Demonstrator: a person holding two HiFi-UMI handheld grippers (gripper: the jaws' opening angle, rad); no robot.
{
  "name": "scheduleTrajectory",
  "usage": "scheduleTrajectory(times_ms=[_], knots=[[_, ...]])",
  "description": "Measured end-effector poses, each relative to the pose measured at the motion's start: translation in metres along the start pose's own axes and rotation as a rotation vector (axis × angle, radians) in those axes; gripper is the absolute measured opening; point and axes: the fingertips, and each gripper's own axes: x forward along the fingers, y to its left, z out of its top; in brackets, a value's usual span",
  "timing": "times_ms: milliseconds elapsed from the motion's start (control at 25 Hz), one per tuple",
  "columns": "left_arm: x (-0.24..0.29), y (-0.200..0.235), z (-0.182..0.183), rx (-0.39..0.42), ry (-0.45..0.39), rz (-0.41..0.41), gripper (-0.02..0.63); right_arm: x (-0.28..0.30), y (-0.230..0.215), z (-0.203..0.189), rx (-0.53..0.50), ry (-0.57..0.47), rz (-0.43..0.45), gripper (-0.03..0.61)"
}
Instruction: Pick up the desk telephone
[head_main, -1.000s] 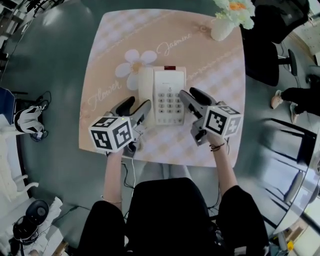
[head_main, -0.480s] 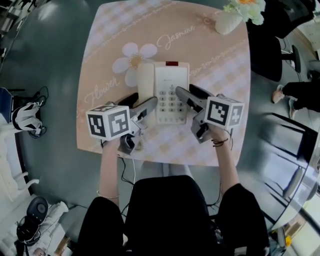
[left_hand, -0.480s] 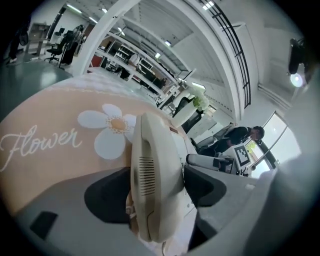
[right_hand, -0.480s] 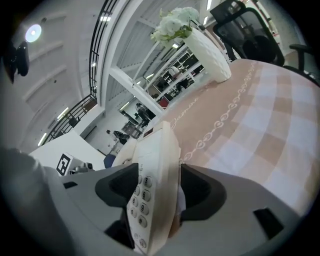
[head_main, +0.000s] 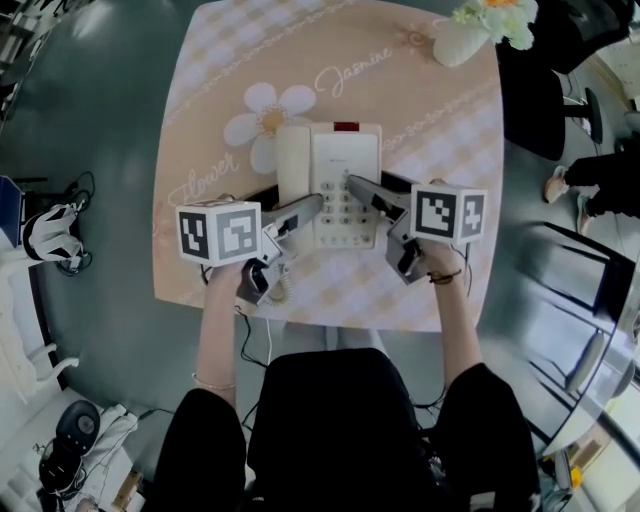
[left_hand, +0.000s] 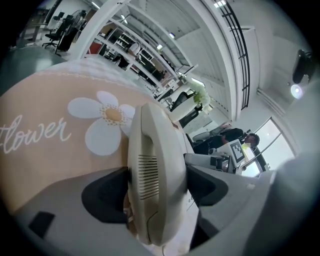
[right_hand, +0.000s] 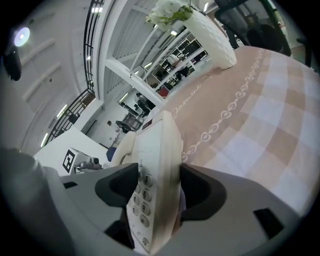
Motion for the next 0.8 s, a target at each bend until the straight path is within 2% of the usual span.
scheduleTrajectory(times_ms=[280, 600, 800], knots=[[0.0006, 0.0023, -0.0001, -0.003, -0.031, -0.018, 0.354, 0.001, -0.0003, -0.0002, 0.006, 0.006, 0.005, 0.244], [0.0001, 0.0038, -0.0004, -0.026, -0.076, 0.039, 0.35, -0.0017, -0.002, 0.0006, 0.026, -0.012, -0.007, 0.244], [0.0009, 0.0024, 0.0022, -0.032, -0.064, 0.061, 0.344, -0.0003, -0.0018, 0.0006, 0.028, -0.012, -0.014, 0.242]])
